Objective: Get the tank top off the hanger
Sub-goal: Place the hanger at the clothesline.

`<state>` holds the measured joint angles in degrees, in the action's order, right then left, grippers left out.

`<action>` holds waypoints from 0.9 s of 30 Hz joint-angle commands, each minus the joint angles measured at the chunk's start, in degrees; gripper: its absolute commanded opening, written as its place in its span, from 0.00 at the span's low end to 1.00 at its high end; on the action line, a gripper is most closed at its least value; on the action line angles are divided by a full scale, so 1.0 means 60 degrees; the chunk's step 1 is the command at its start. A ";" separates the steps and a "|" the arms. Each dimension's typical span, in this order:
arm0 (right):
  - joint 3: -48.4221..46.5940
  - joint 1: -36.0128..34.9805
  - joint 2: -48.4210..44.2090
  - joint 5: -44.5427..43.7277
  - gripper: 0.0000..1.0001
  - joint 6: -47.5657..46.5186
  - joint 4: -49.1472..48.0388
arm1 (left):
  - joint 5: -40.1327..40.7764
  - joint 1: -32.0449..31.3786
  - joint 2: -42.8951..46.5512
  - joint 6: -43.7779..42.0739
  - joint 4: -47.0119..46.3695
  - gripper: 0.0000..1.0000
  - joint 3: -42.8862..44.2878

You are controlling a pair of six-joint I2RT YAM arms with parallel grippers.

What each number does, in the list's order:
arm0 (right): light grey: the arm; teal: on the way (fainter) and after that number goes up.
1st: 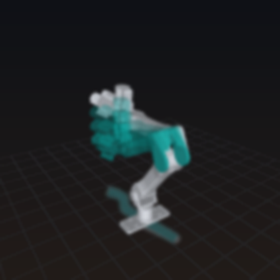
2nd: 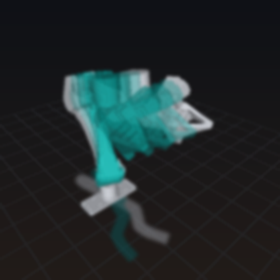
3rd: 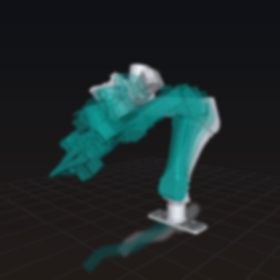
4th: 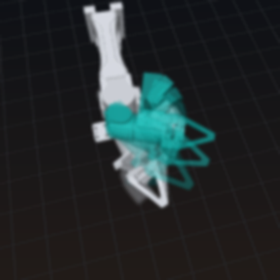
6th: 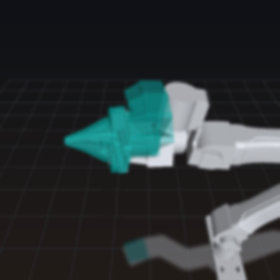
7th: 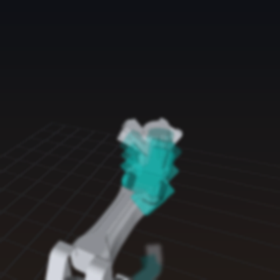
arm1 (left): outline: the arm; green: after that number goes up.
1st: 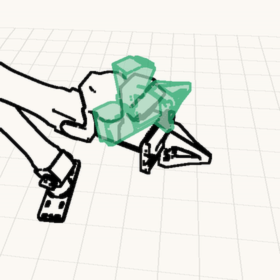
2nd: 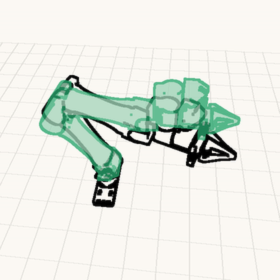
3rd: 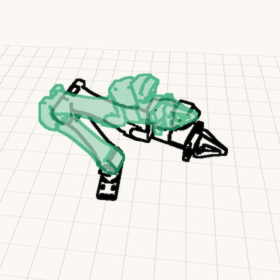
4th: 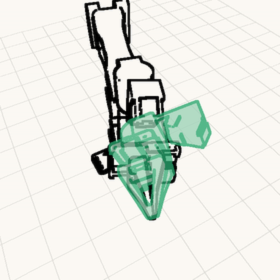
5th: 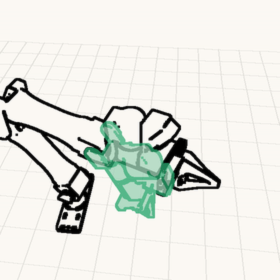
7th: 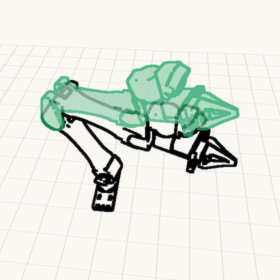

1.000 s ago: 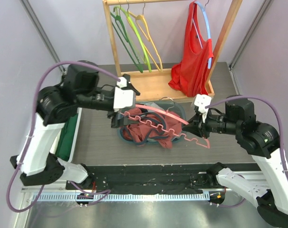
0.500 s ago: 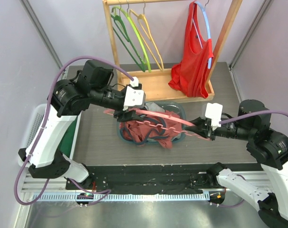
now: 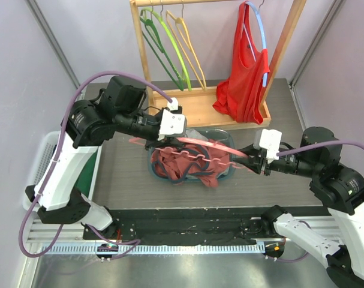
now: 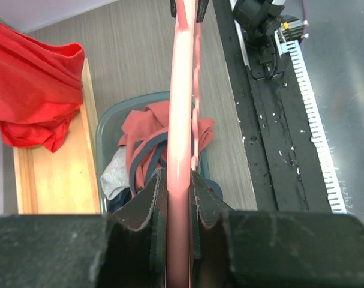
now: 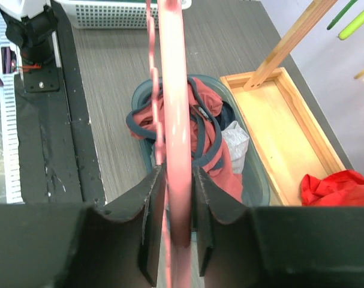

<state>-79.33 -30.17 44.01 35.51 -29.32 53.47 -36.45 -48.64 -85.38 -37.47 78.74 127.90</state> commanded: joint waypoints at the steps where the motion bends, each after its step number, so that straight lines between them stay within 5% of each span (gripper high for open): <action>1: 0.0287 -0.0054 -0.0420 -0.0044 0.35 0.0419 -0.1163 | 0.0230 -0.0081 0.0139 0.0182 0.0426 0.00 0.0758; 16: 0.0228 -0.0054 -0.1314 -0.0014 0.45 0.0683 0.0301 | -0.0311 0.0211 0.0856 -0.0434 0.1217 0.00 0.0832; 27: 0.0258 -0.0069 -0.1402 0.0176 0.19 0.1151 0.0595 | -0.0883 0.0636 0.1076 -0.0537 0.1364 0.00 0.1125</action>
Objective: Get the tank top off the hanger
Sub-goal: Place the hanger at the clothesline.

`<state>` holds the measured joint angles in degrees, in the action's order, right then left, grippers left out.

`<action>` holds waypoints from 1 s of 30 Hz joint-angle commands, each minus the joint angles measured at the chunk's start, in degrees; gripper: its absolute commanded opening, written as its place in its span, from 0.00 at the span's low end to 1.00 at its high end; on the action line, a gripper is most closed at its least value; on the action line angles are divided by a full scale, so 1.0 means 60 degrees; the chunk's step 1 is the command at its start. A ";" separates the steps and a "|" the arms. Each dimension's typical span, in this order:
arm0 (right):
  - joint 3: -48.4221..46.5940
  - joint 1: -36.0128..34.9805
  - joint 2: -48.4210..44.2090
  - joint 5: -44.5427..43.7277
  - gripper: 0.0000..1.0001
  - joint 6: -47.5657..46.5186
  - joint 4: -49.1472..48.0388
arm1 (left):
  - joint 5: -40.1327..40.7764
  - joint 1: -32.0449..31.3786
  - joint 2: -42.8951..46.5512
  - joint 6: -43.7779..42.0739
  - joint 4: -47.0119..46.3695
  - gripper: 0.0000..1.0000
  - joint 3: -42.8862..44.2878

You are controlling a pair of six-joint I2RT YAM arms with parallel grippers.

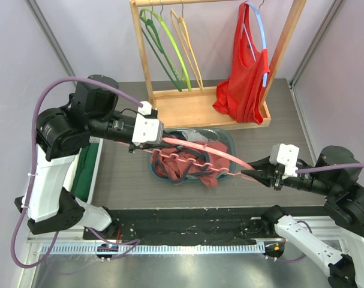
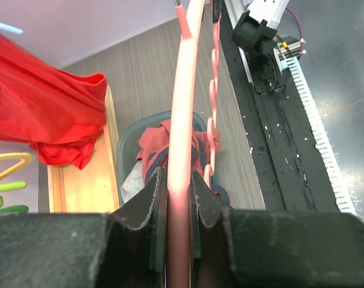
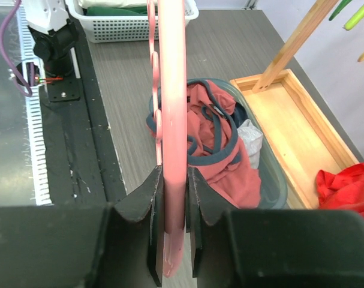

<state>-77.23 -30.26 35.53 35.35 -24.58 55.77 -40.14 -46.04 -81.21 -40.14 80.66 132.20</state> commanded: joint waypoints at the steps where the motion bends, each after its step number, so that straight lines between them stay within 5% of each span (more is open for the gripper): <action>1: -0.0106 -0.0040 0.0026 0.0201 0.17 0.0463 0.0212 | -0.0268 0.0261 0.0395 -0.0049 0.0985 0.00 0.0393; 3: -0.0150 -0.0040 0.0084 0.0376 0.02 0.0536 0.0241 | -0.0268 0.0305 0.0395 0.0054 0.0810 0.00 0.0364; 6: -0.0340 -0.0040 0.0187 0.0567 0.01 0.0916 0.0154 | -0.0080 0.0364 0.0439 0.0390 0.0328 0.00 0.0189; 7: -0.0529 -0.0040 0.0230 0.0597 0.01 0.1077 0.0096 | 0.0241 0.0379 0.0468 0.0667 0.0007 0.10 0.0029; 9: -0.0794 -0.0040 0.0377 0.0393 0.01 0.1954 -0.0182 | 0.1090 0.0364 0.0541 0.2027 -0.1295 0.51 -0.0497; 10: -0.1201 -0.0040 0.0450 -0.0203 0.01 0.2320 -0.0299 | 0.2240 0.0364 0.0556 0.2452 -0.1779 0.81 -0.0689; 12: -0.1846 -0.0040 0.0829 -0.1010 0.01 0.3624 -0.0272 | 0.3199 0.0379 0.0556 0.3157 -0.2733 0.99 -0.0968; 20: -0.5656 -0.0113 0.1944 -0.2535 0.01 0.5166 0.0109 | 0.6569 0.0408 0.1010 0.3306 -0.4215 1.00 -0.1335; 30: -0.5909 -0.0098 0.1960 -0.6631 0.01 0.4566 -0.0110 | 0.6602 0.1212 0.1903 0.3087 -0.4054 1.00 -0.1877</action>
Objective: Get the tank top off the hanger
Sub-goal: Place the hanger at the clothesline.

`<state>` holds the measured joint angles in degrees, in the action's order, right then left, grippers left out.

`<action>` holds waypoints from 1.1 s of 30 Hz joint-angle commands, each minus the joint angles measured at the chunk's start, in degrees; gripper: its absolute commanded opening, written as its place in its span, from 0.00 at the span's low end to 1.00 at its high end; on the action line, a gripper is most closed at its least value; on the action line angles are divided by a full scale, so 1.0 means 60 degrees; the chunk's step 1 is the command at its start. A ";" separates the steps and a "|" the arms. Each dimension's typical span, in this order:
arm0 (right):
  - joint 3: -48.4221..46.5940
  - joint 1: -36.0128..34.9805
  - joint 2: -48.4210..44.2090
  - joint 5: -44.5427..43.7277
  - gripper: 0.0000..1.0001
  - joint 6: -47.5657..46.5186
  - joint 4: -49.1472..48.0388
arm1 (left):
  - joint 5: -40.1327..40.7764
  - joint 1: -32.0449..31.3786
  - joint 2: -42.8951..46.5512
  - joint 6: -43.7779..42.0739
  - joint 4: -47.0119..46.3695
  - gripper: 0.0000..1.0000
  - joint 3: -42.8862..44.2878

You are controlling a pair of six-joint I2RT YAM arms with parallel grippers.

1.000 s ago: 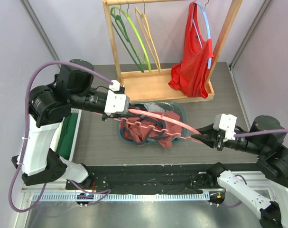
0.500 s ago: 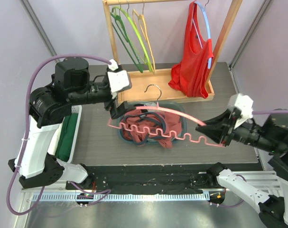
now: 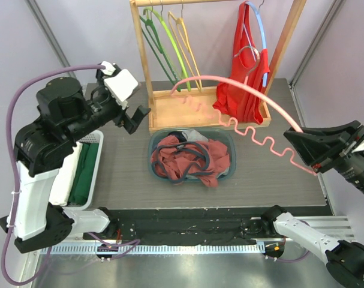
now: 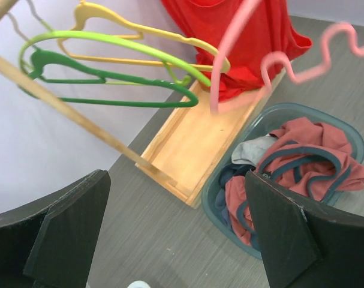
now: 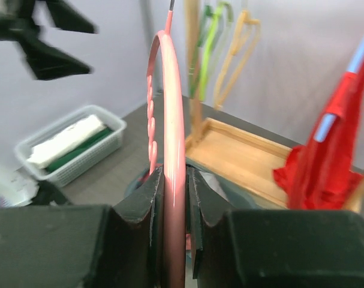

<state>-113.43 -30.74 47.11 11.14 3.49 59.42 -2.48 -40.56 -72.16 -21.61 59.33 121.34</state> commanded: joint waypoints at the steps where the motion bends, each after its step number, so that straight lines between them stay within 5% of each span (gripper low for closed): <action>1: 0.0227 0.0011 -0.0102 -0.2908 0.01 -0.0301 -0.0863 | 0.0326 0.0357 0.0468 -0.0003 -0.0528 1.00 -0.0067; 14: 0.1326 0.0158 0.0321 -0.3672 0.01 -0.0740 -0.2899 | -0.0201 0.1148 0.1069 0.0349 -0.0323 1.00 -0.0389; 26: 0.1780 0.0143 0.2884 -0.5282 0.01 -0.1269 -0.6268 | -0.0949 0.1442 0.1231 0.1111 -0.0074 1.00 -0.0755; 33: 0.0551 -0.0046 0.4700 -0.5313 0.01 -0.1782 -0.7235 | -0.0934 0.1457 0.1318 0.0964 -0.0001 1.00 -0.0829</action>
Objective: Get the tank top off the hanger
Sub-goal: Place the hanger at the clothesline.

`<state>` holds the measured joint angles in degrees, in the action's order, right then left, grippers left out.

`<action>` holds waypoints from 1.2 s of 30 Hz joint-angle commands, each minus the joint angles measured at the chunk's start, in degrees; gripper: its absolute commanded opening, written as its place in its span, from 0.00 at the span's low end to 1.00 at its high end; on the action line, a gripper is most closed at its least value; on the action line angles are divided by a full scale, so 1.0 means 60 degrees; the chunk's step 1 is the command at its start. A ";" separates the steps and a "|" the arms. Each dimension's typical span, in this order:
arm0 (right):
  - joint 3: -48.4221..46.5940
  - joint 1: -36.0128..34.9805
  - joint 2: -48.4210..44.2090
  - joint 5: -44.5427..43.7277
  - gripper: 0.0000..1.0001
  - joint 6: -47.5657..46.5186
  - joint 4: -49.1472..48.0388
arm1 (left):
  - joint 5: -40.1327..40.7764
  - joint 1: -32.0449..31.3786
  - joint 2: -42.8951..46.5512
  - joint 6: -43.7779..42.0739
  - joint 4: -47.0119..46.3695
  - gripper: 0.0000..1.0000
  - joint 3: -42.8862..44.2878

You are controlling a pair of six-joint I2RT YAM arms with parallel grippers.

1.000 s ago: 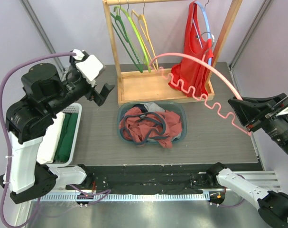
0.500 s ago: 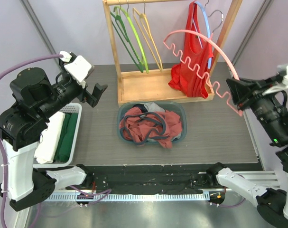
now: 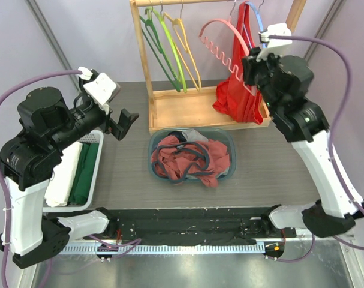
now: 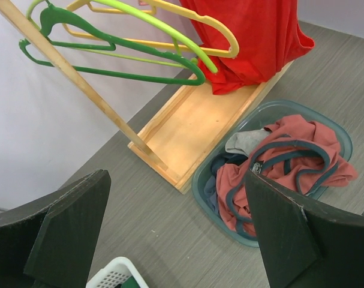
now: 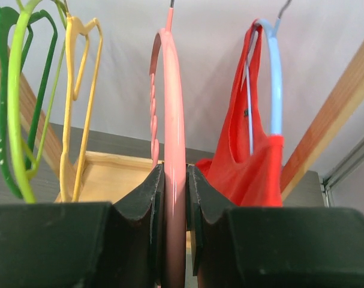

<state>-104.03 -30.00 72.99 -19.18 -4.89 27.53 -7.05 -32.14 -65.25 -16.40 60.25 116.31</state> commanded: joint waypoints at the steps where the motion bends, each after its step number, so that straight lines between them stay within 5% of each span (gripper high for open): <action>1: -0.1103 -0.0215 0.0548 -0.0260 0.01 -0.0489 -0.1980 | -0.0173 0.0069 0.0168 0.0054 -0.0125 1.00 -0.0005; 22: -0.2261 -0.0948 0.2994 -0.0905 0.01 -0.1442 -0.2186 | -0.0524 0.0362 0.0226 0.0068 -0.0022 1.00 -0.0137; 36: -0.1194 -0.1006 0.2500 -0.0217 0.01 -0.0446 -0.1527 | -0.0744 0.0493 0.0299 0.0244 -0.0036 1.00 -0.0284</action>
<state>-113.47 -35.99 92.58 -22.11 -10.44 19.73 -10.55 -29.67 -64.23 -15.51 61.12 114.63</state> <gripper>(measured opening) 0.220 0.996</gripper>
